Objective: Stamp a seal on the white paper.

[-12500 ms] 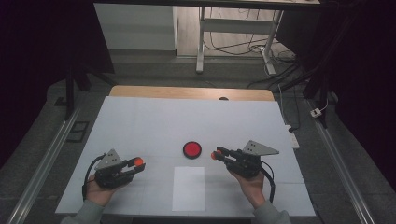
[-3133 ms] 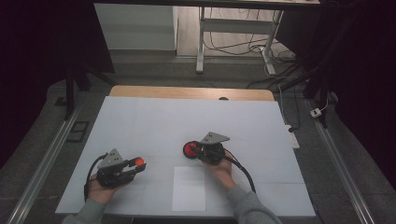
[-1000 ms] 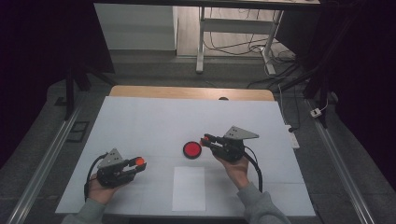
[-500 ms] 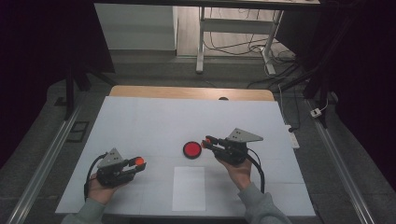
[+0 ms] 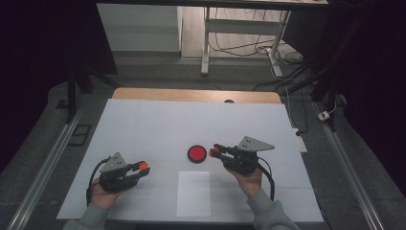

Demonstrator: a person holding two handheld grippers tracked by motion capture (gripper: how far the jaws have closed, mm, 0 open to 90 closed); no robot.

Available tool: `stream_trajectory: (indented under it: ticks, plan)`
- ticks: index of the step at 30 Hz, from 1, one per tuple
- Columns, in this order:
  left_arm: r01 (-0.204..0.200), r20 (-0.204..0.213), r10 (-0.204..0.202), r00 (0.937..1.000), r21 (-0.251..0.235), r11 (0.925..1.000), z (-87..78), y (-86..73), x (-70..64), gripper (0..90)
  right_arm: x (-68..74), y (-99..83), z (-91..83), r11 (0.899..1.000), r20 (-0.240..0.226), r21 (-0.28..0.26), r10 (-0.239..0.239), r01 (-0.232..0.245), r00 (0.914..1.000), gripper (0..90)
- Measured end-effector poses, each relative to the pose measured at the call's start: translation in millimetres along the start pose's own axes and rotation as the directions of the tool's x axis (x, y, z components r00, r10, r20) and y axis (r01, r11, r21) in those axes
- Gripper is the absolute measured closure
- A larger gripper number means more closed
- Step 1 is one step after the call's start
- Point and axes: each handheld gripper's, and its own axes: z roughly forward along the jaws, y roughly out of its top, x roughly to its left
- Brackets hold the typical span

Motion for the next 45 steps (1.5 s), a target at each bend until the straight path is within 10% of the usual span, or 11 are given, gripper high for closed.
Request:
stream_trajectory:
  ticks: [45]
  plan:
    - [-0.002,-0.005,0.002,1.0,0.011,0.9999,0.8,-1.1,-0.7,64.9,25.2,-13.5,-15.2,0.998,-0.087,0.052,-0.028,0.032,0.9958,72.1]
